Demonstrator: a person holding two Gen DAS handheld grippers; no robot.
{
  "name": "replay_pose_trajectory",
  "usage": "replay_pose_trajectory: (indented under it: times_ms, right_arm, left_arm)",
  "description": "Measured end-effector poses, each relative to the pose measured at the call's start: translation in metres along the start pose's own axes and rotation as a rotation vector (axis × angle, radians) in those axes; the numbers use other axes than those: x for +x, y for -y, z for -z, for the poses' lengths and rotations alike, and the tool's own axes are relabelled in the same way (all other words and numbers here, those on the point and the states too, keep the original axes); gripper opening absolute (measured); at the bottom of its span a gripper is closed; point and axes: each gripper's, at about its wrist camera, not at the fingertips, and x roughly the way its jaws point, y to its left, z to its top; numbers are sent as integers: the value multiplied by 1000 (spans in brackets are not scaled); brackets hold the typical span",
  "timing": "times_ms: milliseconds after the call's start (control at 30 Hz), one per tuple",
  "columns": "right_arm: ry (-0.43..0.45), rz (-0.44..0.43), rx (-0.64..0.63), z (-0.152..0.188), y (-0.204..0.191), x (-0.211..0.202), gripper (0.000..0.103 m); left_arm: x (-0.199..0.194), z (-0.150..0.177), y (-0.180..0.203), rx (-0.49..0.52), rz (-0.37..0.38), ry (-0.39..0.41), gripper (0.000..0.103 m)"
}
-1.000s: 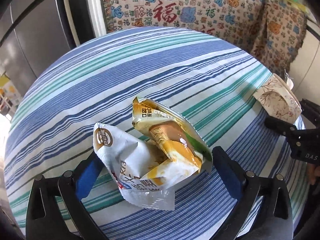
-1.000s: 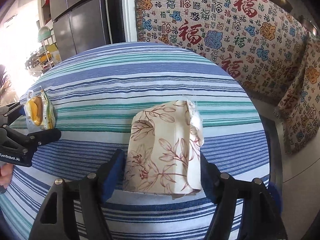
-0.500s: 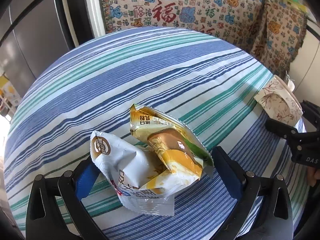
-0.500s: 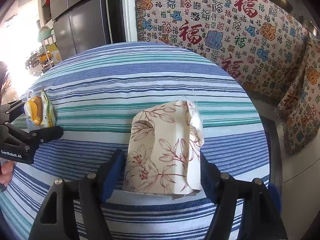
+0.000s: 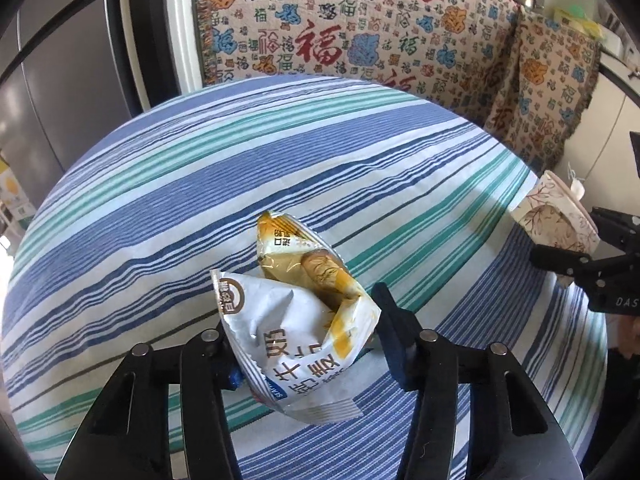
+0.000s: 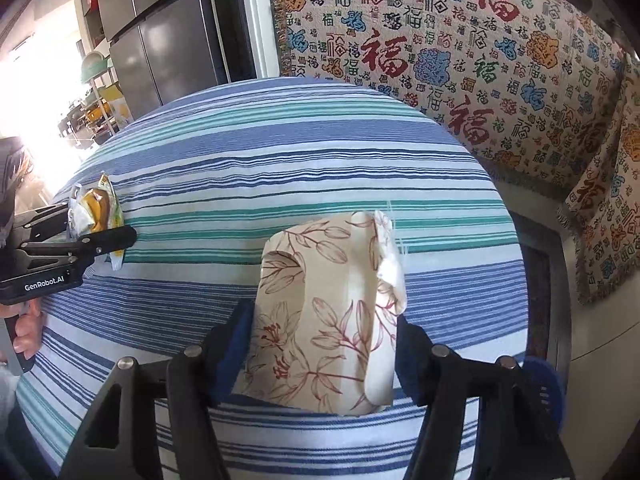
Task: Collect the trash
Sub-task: 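Carry the snack bag and floral bundle over the wastebasket and release both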
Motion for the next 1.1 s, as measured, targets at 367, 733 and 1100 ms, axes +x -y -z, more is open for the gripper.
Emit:
replay_pose_trajectory:
  times_ms: [367, 733, 1100]
  right_arm:
    - [89, 141, 160, 35, 103, -99, 65]
    - [11, 341, 365, 121, 234, -130, 65]
    - [-86, 307, 399, 161, 283, -102, 65]
  left_arm:
    - [-43, -37, 109, 134, 233, 59, 51]
    - [-16, -71, 298, 322, 517, 3, 52]
    - [66, -70, 405, 386, 582, -120, 52]
